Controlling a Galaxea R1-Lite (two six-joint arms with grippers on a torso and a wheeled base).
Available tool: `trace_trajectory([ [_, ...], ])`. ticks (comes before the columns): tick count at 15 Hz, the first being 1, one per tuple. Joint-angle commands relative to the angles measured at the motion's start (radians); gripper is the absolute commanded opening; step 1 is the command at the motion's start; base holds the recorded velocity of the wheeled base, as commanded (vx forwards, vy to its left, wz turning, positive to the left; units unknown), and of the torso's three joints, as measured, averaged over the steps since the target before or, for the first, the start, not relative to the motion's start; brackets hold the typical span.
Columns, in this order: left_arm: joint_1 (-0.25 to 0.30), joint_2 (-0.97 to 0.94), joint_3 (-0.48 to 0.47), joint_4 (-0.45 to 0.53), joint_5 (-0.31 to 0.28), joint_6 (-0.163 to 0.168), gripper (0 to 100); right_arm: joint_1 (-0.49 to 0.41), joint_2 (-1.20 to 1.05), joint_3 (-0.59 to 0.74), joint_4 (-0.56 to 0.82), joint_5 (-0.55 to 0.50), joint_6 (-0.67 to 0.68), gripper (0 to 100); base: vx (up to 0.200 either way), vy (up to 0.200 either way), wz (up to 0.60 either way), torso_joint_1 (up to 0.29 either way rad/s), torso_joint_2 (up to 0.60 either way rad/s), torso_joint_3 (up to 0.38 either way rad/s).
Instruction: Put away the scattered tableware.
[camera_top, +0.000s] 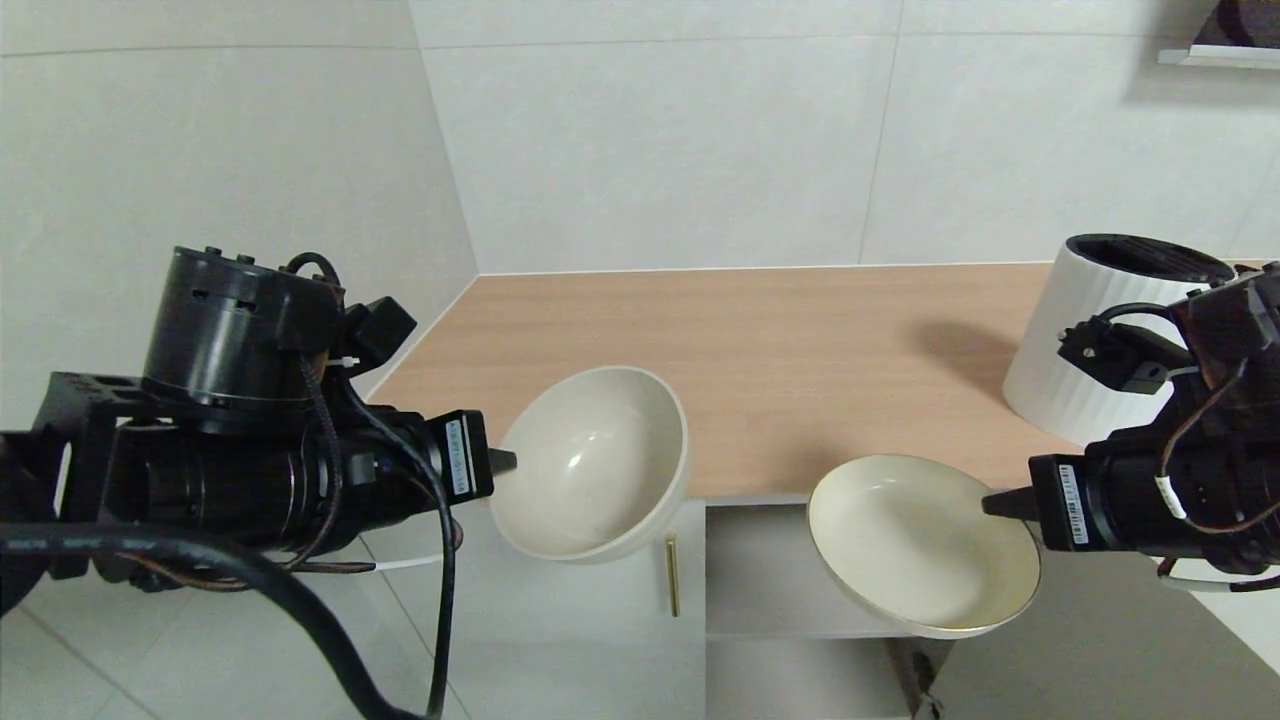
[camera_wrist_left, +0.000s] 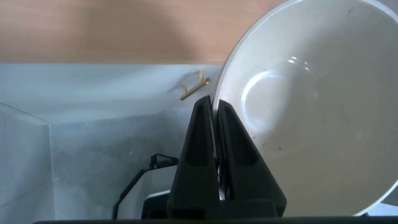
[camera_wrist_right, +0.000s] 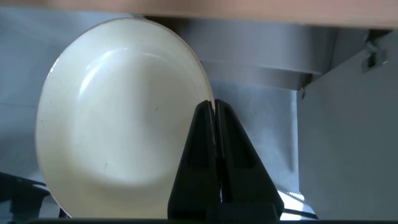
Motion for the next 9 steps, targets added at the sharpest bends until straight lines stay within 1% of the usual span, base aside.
trace_trajectory([
  [1, 0.000, 0.005, 0.000, 0.001, 0.001, 0.000, 0, 0.001, 0.007, 0.002, 0.000, 0.000, -0.003, 0, 0.000, 0.000, 0.00, -0.198, 0.43, 0.242],
  [9, 0.000, 0.008, 0.000, 0.001, 0.001, 0.000, 0, 0.001, 0.015, 0.006, 0.000, 0.000, -0.006, 0, 0.000, 0.000, 0.00, -0.199, 0.49, 0.284],
])
